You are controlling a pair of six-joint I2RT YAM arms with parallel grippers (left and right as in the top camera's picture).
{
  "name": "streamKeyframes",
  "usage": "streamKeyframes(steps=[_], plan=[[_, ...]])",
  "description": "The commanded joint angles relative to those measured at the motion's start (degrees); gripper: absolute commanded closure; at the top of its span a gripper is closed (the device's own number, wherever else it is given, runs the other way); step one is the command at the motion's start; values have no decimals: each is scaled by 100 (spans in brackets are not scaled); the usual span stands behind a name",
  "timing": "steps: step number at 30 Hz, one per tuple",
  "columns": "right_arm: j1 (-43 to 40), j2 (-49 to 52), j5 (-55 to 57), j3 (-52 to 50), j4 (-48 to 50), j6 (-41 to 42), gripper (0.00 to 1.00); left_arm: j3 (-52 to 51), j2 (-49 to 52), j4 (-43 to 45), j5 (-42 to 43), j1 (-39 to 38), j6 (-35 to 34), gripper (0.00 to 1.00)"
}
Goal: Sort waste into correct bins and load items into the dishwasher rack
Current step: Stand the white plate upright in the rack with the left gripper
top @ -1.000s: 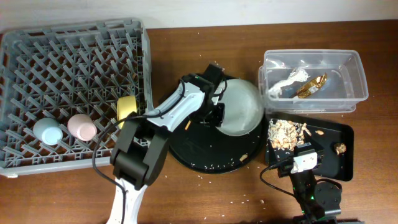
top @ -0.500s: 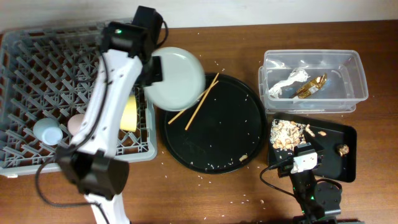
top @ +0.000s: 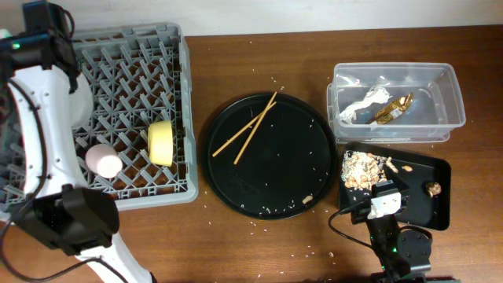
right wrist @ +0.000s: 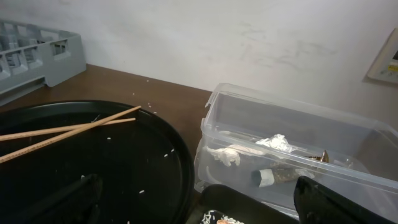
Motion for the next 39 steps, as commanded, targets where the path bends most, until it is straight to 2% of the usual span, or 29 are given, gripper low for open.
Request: streamKeyframes(steps=[1,6,8,9,15,16,18,19,22,23,24,26,28,31,36,37,38,39], plan=[[-37,-39,9,-31,-26,20,2,15,221,-48,323,-203,66,100],[-37,-39,9,-31,-24,22,2,13,400,-151,675,-315,66,99],[-37,-39,9,-31,-26,22,2,15,398,-289,627,-387,66,79],[-37,-39,9,-31,-26,22,1,17,396,-404,522,-433,63,77],[-37,-39,9,-31,-26,22,2,17,376,-612,352,-719,31,76],[-37,-39,9,-31,-24,22,2,35,308,-708,372,-748,-219,75],[-37,-39,9,-31,-24,20,2,39,129,-732,367,-680,-400,55],[-37,-39,9,-31,-26,22,2,39,76,-772,621,-496,-654,53],[-37,-39,9,-31,-26,22,2,-24,282,-723,2837,815,-780,54],[-37,-39,9,-31,-26,22,2,-85,382,-682,3324,1163,-780,55],[-37,-39,9,-31,-26,22,2,-138,542,-651,3884,1550,-776,63],[-37,-39,9,-31,-24,22,2,-160,905,-599,4492,2052,-487,65],[-37,-39,9,-31,-26,20,2,-164,1158,-540,4398,2210,-258,54],[-37,-39,9,-31,-26,22,2,-192,1226,-286,4360,2308,-254,45],[-37,-39,9,-31,-26,22,1,-667,1272,142,4350,2293,46,43],[-37,-39,9,-31,-24,22,2,-809,1272,240,4358,2308,44,44],[-37,-39,9,-31,-26,22,2,-896,1272,330,4360,2315,44,50],[-37,-39,9,-31,-26,22,2,-929,1272,374,4360,2315,44,68]])
